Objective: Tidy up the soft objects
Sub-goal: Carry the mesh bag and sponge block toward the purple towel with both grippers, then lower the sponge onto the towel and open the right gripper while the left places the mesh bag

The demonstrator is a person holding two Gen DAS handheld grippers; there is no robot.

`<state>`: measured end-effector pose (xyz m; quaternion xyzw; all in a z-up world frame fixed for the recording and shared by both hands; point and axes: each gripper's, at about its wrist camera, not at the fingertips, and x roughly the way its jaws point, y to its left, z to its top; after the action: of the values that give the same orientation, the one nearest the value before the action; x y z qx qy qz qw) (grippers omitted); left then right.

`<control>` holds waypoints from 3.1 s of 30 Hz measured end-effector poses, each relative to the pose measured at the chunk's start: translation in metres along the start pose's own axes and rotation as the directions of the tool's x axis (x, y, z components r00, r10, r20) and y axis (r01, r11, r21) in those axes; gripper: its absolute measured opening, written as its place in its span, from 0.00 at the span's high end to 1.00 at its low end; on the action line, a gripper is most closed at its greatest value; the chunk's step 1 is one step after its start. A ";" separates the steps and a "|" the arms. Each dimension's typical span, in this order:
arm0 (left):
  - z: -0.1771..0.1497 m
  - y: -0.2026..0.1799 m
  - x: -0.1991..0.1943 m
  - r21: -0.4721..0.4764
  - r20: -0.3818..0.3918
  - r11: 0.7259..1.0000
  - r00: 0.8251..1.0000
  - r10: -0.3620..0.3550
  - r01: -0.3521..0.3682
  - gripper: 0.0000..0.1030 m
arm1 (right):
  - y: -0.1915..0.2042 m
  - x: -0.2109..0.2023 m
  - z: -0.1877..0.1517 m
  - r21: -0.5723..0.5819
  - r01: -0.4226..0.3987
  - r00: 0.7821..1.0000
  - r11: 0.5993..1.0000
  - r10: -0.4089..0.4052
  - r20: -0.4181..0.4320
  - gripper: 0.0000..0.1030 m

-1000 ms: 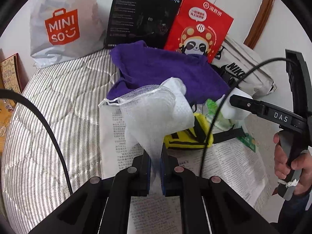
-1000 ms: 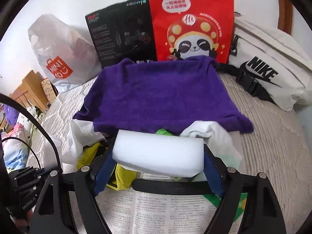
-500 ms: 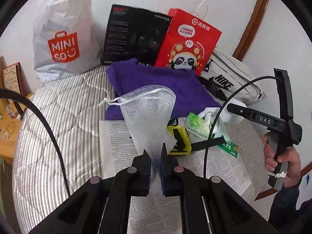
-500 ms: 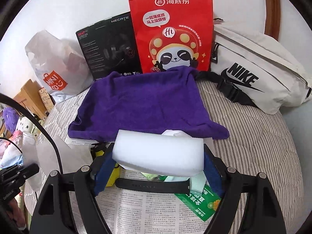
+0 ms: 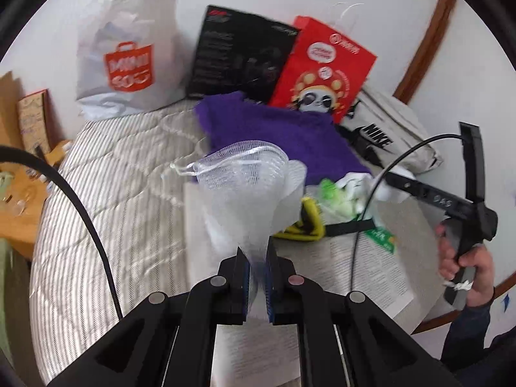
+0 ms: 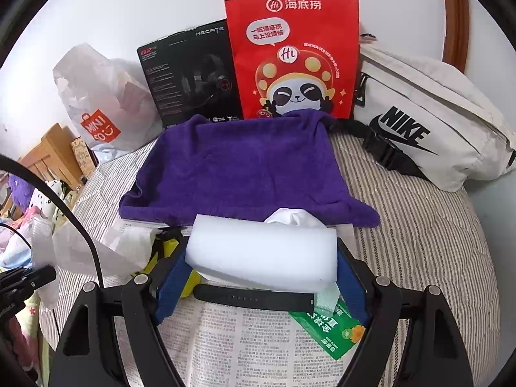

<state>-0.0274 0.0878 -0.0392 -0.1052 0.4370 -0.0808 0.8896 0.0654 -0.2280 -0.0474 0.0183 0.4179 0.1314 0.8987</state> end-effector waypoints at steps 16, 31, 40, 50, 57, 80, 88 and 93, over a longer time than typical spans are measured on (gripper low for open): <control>-0.027 0.021 0.056 -0.029 -0.130 0.996 0.988 0.080 -0.085 0.82 | 0.007 0.010 -0.016 -0.011 -0.008 0.999 1.000 0.008 -0.048 0.21; -0.006 0.041 0.032 -0.038 -0.074 0.992 0.990 0.117 -0.120 0.82 | 0.011 0.018 -0.013 -0.019 -0.001 0.998 1.000 0.000 -0.063 0.21; 0.033 0.021 0.037 0.008 -0.038 0.995 0.995 0.097 -0.097 0.82 | -0.003 0.018 0.006 -0.019 0.033 0.998 0.999 -0.034 -0.052 0.21; 0.083 0.020 0.042 0.026 -0.001 0.993 0.993 0.117 -0.117 0.82 | -0.013 0.027 0.035 0.004 0.050 0.998 0.999 -0.050 -0.027 0.21; 0.111 0.021 0.064 0.038 -0.001 0.994 0.995 0.104 -0.104 0.82 | -0.018 0.037 0.061 0.007 0.052 0.999 0.999 -0.052 -0.005 0.21; 0.182 0.021 0.155 0.029 -0.095 0.999 0.995 0.021 -0.018 0.82 | -0.033 0.168 0.138 -0.044 0.034 0.994 0.998 -0.038 -0.100 0.21; 0.187 0.018 0.194 0.030 -0.156 0.999 0.987 0.026 -0.022 0.82 | -0.033 0.213 0.140 -0.065 0.050 0.983 0.997 -0.061 -0.172 0.21; 0.187 0.015 0.214 0.035 -0.182 0.999 0.983 0.025 -0.019 0.82 | -0.036 0.214 0.142 -0.061 0.035 0.984 0.998 -0.045 -0.171 0.21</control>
<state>0.2515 0.0734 -0.0946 -0.0778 0.5165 -0.0875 0.8482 0.3125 -0.1984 -0.1203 -0.0274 0.4906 0.1264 0.8617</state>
